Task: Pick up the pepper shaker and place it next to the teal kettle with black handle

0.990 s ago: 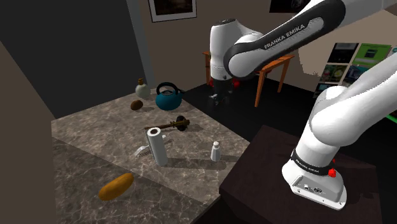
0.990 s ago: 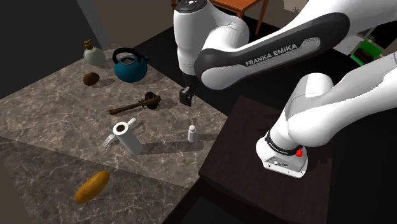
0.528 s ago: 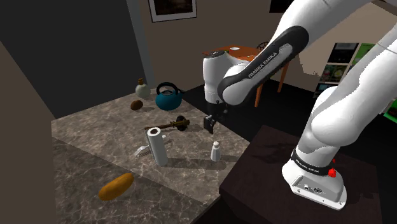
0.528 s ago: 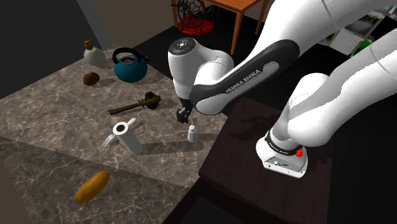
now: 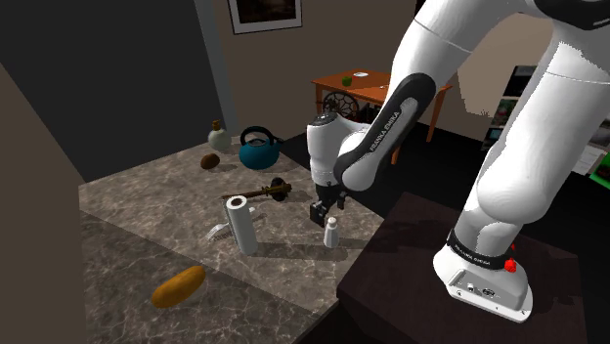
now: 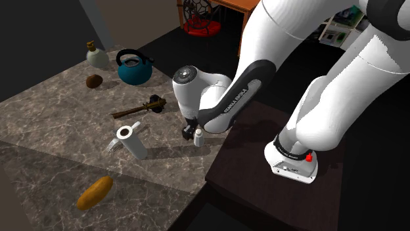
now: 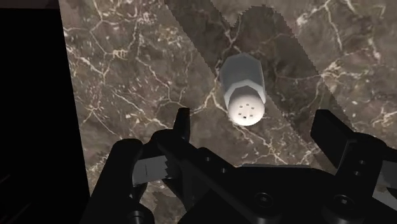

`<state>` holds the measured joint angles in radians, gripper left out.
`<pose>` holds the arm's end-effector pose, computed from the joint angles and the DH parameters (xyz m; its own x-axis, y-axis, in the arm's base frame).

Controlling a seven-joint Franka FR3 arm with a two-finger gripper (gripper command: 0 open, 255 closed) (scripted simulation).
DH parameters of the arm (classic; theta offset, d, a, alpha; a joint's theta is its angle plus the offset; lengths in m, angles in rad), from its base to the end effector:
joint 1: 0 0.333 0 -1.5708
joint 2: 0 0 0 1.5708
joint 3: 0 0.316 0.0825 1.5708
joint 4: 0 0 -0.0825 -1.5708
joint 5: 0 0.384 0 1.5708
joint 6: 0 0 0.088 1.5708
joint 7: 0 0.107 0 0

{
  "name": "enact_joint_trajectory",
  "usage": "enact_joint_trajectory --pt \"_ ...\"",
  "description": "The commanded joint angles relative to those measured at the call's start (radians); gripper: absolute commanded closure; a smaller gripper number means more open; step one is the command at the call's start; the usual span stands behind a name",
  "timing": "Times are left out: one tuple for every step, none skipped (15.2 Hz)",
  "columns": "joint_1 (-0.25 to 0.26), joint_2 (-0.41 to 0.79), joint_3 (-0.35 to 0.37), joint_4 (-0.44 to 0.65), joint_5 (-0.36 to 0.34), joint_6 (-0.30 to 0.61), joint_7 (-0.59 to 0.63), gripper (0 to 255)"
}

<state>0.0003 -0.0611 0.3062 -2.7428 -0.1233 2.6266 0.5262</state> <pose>0.3706 0.1182 0.2331 0.9935 -0.1122 -0.0179 -0.1101 -0.9894 0.0942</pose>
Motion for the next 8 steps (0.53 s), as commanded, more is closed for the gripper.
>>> enact_joint_trajectory --pt "-0.007 0.043 0.0 0.004 -0.035 0.036 0.028 0" --pt "-0.01 0.06 -0.002 0.004 -0.053 0.052 0.041 0" --pt "-0.013 0.078 -0.004 0.004 -0.072 0.068 0.054 0" --pt "-0.017 0.106 -0.01 0.005 -0.104 0.092 0.077 0" --pt "-0.016 0.106 -0.01 0.005 -0.104 0.092 0.077 0" --pt "-0.015 0.106 -0.011 0.005 -0.104 0.092 0.077 0" --pt "-0.015 0.106 -0.011 0.005 -0.104 0.092 0.077 0" --pt "-0.015 0.106 -0.011 0.005 -0.104 0.092 0.077 0"
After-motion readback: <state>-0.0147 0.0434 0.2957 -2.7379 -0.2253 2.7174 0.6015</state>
